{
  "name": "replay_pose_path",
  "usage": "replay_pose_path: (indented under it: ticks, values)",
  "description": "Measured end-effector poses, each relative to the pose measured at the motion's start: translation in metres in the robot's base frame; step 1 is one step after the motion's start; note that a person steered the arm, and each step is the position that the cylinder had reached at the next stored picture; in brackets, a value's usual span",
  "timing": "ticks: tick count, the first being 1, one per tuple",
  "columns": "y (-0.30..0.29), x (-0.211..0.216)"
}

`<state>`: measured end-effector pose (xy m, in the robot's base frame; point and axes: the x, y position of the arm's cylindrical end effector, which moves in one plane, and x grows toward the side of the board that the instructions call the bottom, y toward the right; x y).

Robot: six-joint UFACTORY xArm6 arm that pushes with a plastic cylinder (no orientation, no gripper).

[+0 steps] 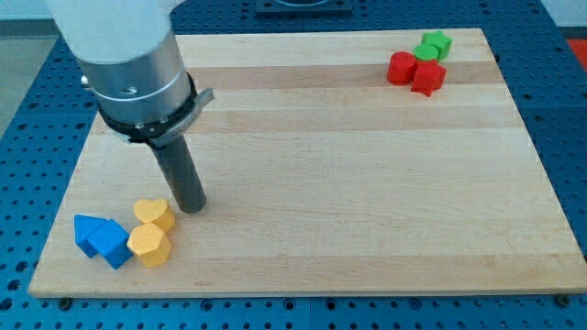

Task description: Slide the yellow heart closer to the blue cube

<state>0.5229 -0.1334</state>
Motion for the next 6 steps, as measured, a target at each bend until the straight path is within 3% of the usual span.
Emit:
replay_pose_path:
  ticks: [6]
  values:
    - [-0.037,0.009]
